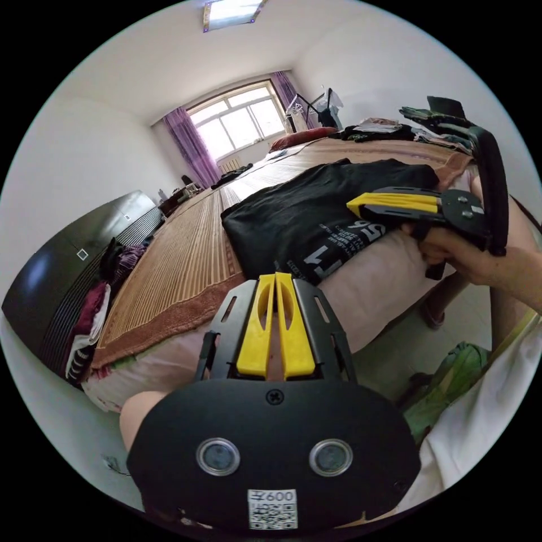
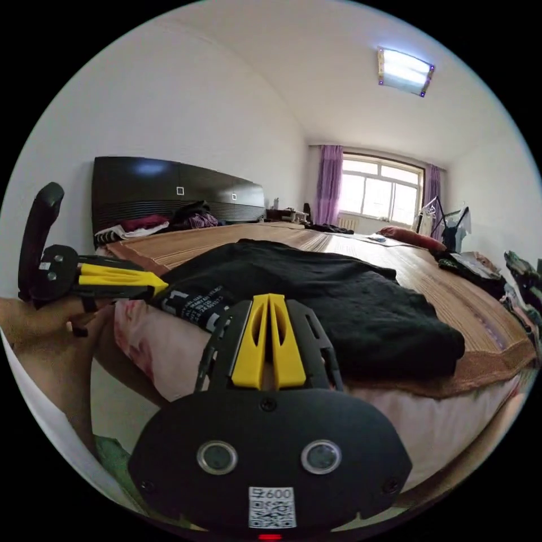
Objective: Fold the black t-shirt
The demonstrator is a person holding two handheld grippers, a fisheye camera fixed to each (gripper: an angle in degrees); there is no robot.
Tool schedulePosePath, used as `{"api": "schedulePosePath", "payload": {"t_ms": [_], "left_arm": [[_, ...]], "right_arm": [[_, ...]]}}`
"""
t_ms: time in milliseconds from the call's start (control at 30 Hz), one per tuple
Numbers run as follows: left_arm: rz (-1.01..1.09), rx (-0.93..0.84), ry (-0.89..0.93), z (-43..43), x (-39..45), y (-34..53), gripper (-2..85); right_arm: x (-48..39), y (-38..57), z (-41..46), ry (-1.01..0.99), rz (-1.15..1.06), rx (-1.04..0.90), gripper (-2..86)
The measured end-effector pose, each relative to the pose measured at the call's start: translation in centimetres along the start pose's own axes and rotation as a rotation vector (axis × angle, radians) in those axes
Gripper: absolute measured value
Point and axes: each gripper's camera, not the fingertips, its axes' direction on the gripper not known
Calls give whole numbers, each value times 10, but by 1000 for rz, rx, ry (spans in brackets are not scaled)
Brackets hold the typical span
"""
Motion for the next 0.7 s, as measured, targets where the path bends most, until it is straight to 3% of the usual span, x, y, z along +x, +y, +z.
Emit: {"api": "schedulePosePath", "payload": {"t_ms": [200,400,567,700], "left_arm": [[-93,-4,75,13,-27,0,1],[-70,1,62,21,-32,0,2],[-138,-6,100,26,-44,0,2],[-126,14,76,27,-39,4,2]], "right_arm": [[104,-2,-12,130,421,-18,-9],[146,-4,-27,177,279,-65,-9],[166,2,-42,523,390,-72,-9],[180,-4,-57,441,348,-67,-9]]}}
